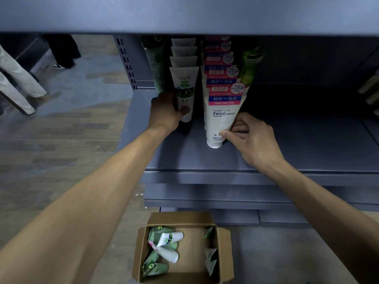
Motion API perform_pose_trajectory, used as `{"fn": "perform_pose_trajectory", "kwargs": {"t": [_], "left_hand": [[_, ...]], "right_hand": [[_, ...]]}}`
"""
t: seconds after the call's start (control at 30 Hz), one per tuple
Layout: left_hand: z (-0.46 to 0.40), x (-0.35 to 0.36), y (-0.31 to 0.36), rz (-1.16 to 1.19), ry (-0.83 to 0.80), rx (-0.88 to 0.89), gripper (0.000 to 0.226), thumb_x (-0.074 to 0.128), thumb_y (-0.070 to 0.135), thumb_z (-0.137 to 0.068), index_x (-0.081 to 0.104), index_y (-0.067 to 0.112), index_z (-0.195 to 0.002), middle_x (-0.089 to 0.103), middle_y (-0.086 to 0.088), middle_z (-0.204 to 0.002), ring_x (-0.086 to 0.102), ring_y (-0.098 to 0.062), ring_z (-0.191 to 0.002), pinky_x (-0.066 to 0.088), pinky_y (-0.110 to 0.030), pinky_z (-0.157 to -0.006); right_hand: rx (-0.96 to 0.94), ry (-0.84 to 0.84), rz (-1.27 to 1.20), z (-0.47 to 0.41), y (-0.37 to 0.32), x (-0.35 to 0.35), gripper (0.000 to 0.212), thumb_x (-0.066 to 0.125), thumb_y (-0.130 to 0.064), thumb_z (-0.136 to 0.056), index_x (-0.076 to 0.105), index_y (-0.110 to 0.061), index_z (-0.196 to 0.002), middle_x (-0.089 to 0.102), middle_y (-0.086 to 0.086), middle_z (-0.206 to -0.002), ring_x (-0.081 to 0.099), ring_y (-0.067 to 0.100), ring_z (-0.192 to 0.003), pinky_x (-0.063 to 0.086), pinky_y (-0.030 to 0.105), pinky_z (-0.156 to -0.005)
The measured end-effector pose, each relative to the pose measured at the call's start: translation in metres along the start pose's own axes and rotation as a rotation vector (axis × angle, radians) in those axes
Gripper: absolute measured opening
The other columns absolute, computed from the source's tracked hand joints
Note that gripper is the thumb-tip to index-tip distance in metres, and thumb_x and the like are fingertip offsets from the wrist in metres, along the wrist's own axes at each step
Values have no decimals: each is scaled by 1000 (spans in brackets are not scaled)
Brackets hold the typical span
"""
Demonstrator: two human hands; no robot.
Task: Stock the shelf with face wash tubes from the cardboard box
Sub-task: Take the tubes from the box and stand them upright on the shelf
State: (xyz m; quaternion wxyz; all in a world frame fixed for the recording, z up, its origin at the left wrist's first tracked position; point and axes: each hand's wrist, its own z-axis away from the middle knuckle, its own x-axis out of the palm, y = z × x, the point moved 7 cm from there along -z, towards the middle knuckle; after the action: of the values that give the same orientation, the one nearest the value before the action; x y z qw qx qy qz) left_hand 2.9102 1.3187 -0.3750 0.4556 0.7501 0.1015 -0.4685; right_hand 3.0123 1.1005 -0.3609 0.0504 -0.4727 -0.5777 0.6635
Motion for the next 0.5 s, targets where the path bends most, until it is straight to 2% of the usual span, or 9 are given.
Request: {"fn": "perform_pose_trajectory", "kwargs": {"t": [0.17, 0.3, 0.5], "left_hand": [[-3, 1, -2, 10, 7, 4, 51, 74, 36, -83, 59, 14, -127, 64, -9, -123, 60, -27, -111, 39, -20, -79], [-2, 0, 1, 0, 13, 16, 51, 74, 35, -83, 59, 14, -126, 65, -9, -124, 60, -28, -113, 42, -23, -83], [0, 1, 2, 14, -4, 2, 54, 73, 33, -84, 54, 11, -130, 63, -8, -126, 59, -27, -115, 36, -19, -80]], "right_hand": [[-10, 5, 1, 1, -1, 0, 31, 77, -22, -83, 64, -13, -109, 67, -8, -94, 65, -6, -87, 50, 4, -73], [-7, 11, 11, 1, 0, 0, 32, 77, -23, -83, 64, -13, -110, 69, -6, -97, 65, -4, -89, 51, 5, -75], [2, 17, -1, 2, 0, 0, 33, 78, -22, -83, 64, -12, -112, 69, -5, -97, 66, 0, -89, 53, 8, -77]]}}
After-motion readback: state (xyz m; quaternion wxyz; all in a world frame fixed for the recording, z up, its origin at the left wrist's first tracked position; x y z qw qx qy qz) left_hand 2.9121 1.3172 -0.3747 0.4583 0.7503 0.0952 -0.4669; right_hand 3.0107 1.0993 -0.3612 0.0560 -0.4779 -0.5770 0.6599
